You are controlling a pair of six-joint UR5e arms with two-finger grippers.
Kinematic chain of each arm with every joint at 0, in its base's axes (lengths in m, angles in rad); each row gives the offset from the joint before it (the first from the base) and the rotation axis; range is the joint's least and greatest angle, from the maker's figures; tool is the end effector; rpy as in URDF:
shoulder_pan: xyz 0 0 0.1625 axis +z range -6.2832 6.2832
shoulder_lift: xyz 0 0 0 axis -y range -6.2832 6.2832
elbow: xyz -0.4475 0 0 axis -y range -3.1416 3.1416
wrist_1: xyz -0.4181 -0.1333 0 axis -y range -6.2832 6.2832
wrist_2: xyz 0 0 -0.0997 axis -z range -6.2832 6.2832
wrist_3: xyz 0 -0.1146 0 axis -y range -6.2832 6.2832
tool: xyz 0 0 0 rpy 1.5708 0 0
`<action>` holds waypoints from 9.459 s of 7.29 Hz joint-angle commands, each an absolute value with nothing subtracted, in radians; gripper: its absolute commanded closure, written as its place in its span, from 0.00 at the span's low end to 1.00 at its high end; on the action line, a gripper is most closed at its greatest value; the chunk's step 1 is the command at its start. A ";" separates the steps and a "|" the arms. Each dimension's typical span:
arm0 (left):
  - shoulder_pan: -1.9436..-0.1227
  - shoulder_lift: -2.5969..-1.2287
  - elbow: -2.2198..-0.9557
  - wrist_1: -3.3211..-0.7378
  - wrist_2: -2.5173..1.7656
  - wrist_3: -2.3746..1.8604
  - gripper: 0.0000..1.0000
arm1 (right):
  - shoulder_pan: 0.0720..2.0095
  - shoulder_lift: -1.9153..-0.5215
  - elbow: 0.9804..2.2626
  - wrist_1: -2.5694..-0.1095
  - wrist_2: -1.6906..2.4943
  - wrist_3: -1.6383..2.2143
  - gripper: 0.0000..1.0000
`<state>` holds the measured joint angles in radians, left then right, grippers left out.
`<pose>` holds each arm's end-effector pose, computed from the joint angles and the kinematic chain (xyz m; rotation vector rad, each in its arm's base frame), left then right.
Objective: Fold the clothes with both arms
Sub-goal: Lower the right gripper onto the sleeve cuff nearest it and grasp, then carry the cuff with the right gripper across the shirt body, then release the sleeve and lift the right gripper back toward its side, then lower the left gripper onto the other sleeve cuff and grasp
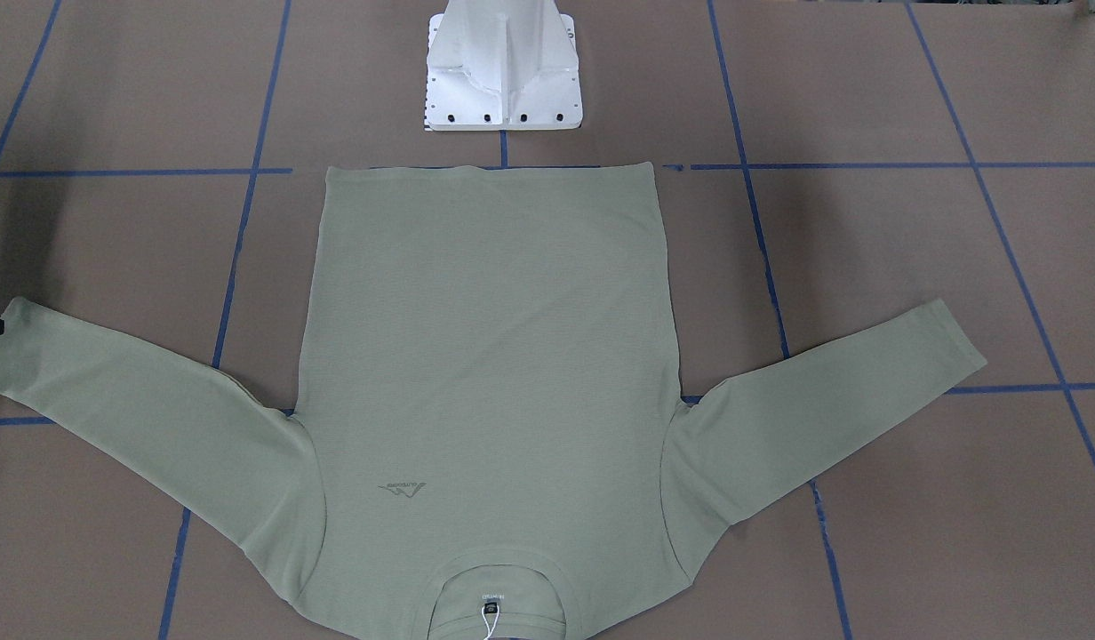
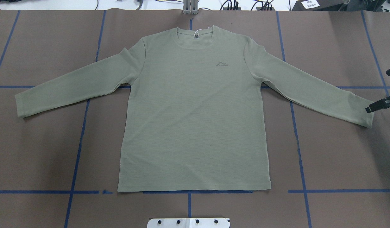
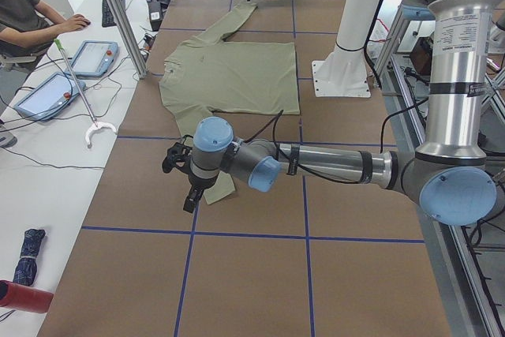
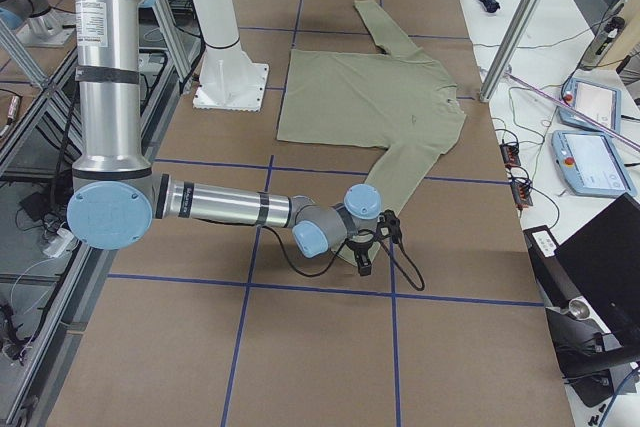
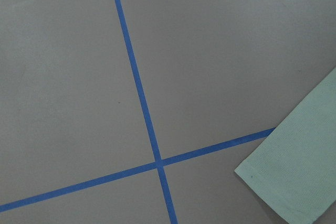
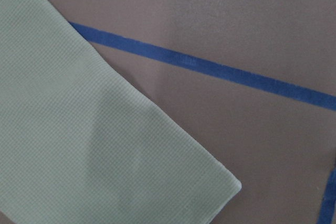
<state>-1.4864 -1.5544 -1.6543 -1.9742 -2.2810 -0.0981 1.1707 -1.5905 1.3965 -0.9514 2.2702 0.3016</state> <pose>-0.0130 -0.5411 0.6142 0.3850 0.7348 0.1541 -0.1510 -0.5099 0.7293 0.1465 -0.7881 -0.2419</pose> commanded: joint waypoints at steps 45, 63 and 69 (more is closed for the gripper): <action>-1.251 -1.552 -1.560 -2.326 -2.194 -0.623 0.00 | 0.507 -0.501 1.350 -1.588 1.822 1.177 0.00; -0.927 -1.528 -1.442 -2.485 -1.893 -1.146 0.00 | 0.864 -1.045 1.674 -1.621 2.115 0.721 0.00; -0.925 -1.529 -1.463 -2.485 -1.893 -1.158 1.00 | 0.864 -1.042 1.680 -1.621 2.117 0.721 0.00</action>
<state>-0.9250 -1.5291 -1.4516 -2.4851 -1.8929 -1.1531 0.8637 -1.0417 1.6797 -1.6214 2.1170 0.7210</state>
